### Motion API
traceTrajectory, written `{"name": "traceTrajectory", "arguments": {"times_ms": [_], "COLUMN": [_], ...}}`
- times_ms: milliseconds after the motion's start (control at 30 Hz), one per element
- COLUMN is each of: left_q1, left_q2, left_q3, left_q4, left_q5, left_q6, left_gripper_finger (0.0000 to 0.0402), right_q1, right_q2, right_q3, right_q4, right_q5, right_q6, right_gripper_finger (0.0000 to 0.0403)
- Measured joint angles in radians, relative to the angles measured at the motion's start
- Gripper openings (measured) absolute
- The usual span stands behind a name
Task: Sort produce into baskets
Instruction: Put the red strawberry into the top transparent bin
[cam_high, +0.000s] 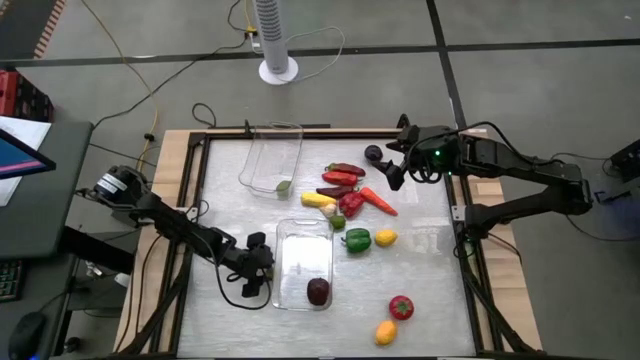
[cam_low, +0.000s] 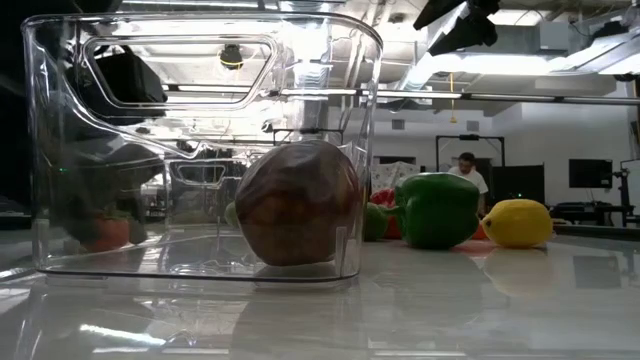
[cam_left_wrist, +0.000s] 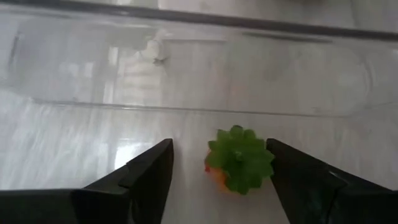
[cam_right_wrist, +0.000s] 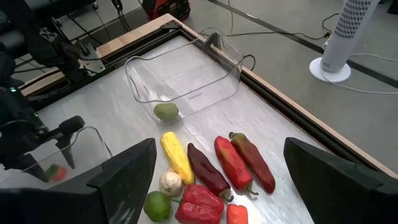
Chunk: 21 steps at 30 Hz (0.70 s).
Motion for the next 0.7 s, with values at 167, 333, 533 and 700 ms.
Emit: {"name": "traceTrajectory", "arguments": {"times_ms": [167, 333, 533, 700], "left_q1": [0.000, 0.000, 0.000, 0.001], "left_q2": [0.000, 0.000, -0.015, -0.126], "left_q3": [0.000, 0.000, 0.000, 0.000], "left_q4": [-0.001, 0.000, -0.034, -0.208], "left_q5": [-0.012, -0.012, -0.013, -0.106], "left_q6": [0.000, -0.042, -0.086, -0.092], "left_gripper_finger": [0.0185, 0.0134, 0.0101, 0.0102], "right_q1": [0.000, 0.000, -0.008, -0.022], "right_q2": [0.000, 0.000, 0.000, 0.000], "right_q3": [0.000, 0.000, 0.000, 0.000], "right_q4": [0.000, 0.000, 0.000, 0.005], "right_q5": [0.000, 0.000, 0.000, 0.000], "right_q6": [0.000, 0.000, -0.006, -0.005], "right_gripper_finger": [0.0379, 0.0379, 0.0379, 0.0379]}}
